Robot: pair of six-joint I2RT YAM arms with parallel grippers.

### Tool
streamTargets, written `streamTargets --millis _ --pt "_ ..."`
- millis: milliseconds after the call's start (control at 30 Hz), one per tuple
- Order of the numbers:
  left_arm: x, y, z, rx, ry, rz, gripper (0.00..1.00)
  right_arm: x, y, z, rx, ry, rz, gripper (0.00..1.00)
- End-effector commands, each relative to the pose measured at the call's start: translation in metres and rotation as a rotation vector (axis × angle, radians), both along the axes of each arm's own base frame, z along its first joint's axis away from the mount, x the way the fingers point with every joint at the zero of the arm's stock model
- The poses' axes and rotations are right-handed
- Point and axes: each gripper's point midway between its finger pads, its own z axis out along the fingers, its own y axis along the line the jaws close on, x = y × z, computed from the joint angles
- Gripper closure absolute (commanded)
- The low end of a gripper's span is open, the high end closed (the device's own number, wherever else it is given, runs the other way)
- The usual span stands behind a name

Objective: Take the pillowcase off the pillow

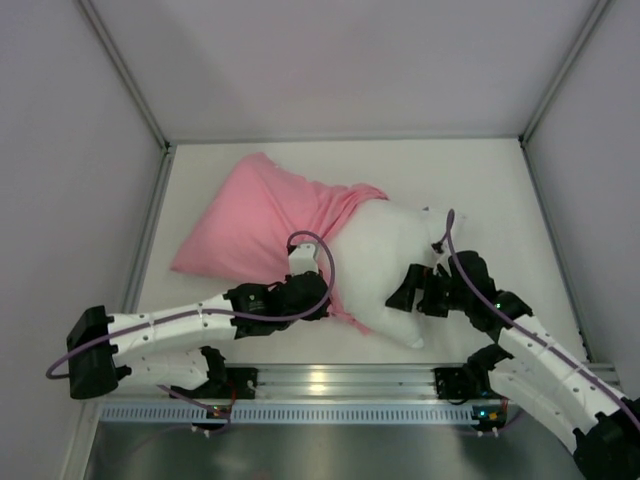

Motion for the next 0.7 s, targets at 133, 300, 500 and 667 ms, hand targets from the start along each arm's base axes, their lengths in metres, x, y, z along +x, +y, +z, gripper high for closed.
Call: streamTargets --millis 133,300,500,667 --pt "-0.002 -0.009 0.006 -0.074 0.002 -0.008 1.0 0.059 0.002 0.026 -0.032 -0.173 -0.156 0.96" --pt "-0.006 0.009 0.007 -0.083 -0.004 0.018 1.0 0.082 -0.018 0.069 -0.054 -0.305 -0.292 1.0" --pt "-0.01 0.058 0.015 -0.037 -0.01 0.13 1.0 0.116 -0.096 0.136 -0.231 -0.445 -0.566 1.0" --pt "-0.016 0.09 0.04 -0.151 -0.045 0.189 1.0 0.139 -0.169 0.15 -0.321 -0.418 -0.778 1.0"
